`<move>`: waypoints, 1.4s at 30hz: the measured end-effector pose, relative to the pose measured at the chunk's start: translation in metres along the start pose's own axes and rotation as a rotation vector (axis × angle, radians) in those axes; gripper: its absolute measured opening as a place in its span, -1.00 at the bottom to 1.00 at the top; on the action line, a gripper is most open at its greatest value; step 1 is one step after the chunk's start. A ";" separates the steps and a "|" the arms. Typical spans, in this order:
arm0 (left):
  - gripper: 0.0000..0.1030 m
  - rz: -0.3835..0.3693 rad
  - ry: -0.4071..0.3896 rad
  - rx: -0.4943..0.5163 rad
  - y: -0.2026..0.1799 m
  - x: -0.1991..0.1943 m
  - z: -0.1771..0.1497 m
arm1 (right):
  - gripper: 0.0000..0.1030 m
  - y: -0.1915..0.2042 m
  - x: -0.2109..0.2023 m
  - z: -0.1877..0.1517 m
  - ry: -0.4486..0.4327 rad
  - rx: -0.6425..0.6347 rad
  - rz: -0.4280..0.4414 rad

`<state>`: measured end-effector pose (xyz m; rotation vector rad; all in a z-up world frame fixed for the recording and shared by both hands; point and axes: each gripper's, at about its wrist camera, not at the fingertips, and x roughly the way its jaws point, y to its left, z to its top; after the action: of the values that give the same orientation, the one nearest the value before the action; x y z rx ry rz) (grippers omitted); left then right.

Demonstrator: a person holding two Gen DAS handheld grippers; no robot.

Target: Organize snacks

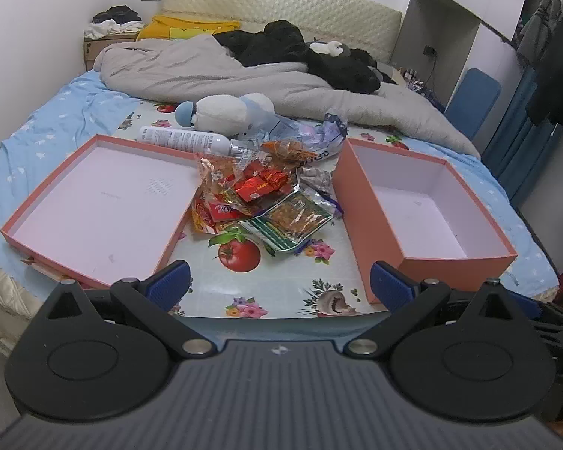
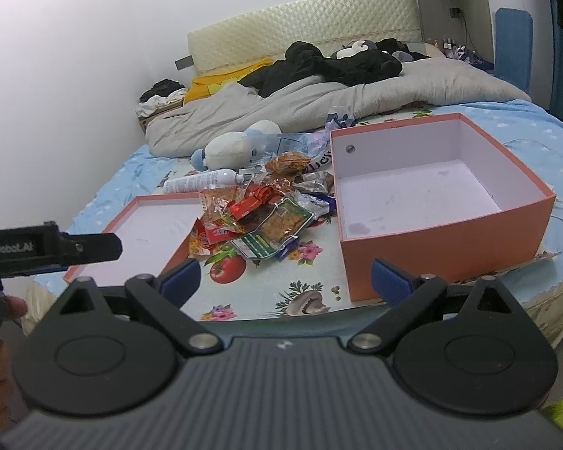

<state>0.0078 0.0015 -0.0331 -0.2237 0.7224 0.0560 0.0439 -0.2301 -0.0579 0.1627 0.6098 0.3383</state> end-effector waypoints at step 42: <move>0.62 -0.191 0.287 0.199 0.051 0.413 0.154 | 0.90 0.027 0.324 0.019 0.291 0.041 -0.198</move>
<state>0.4113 0.0746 -0.2037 -0.1092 0.9822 -0.2333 0.2965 -0.0901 -0.2086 0.0918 0.9141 0.1580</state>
